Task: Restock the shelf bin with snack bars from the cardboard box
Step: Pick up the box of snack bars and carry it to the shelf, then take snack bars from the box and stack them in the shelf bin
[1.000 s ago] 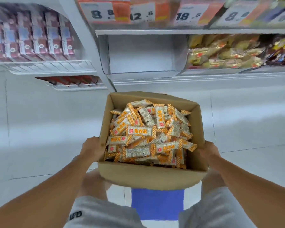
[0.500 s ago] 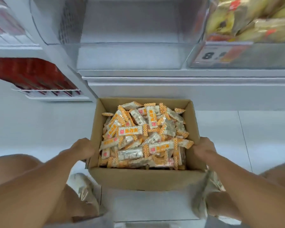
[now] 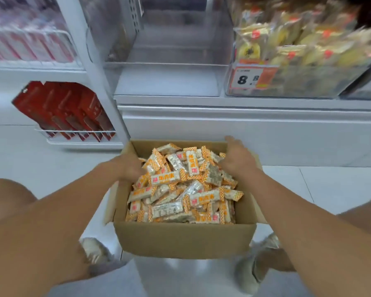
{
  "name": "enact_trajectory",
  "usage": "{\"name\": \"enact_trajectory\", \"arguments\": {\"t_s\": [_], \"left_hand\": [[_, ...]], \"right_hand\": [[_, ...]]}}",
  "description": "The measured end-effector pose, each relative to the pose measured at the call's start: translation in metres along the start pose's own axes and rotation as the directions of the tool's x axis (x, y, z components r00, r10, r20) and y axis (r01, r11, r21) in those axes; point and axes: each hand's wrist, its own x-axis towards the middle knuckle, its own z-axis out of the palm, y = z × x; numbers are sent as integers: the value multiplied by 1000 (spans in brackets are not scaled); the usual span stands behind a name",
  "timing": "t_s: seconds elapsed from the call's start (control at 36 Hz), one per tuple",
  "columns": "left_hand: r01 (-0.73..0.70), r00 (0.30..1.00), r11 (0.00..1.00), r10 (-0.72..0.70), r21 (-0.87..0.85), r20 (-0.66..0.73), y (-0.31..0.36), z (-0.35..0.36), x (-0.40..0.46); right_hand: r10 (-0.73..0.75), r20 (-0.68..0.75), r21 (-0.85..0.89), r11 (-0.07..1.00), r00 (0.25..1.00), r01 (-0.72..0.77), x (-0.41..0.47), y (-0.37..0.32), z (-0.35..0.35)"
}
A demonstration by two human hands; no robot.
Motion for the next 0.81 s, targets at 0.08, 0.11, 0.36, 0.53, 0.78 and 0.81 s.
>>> {"name": "enact_trajectory", "arguments": {"t_s": [0.08, 0.11, 0.36, 0.53, 0.78, 0.81], "left_hand": [[-183, 967, 964, 140, -196, -215, 34, 8, 15], [-197, 963, 958, 149, -208, -225, 45, 16, 19], [-236, 956, 959, 201, -155, -216, 41, 107, 43], [-168, 971, 912, 88, -374, -221, 49, 100, 54], [-13, 986, -6, 164, -1000, -14, 76, 27, 28], [-25, 969, -40, 245, -999, -34, 80, 15, 20]], "right_hand": [[-66, 237, -111, 989, 969, 95, 2, -14, 21], [-52, 288, -160, 982, 956, 102, 2, -11, 34], [-40, 238, -47, 997, 970, 53, -17, 23, 99], [-83, 148, -241, 963, 985, 117, -17, 11, 85], [17, 126, 552, 829, 992, -84, 5, -45, 21], [-8, 118, 613, 788, 993, -66, 4, -53, 10]]}}
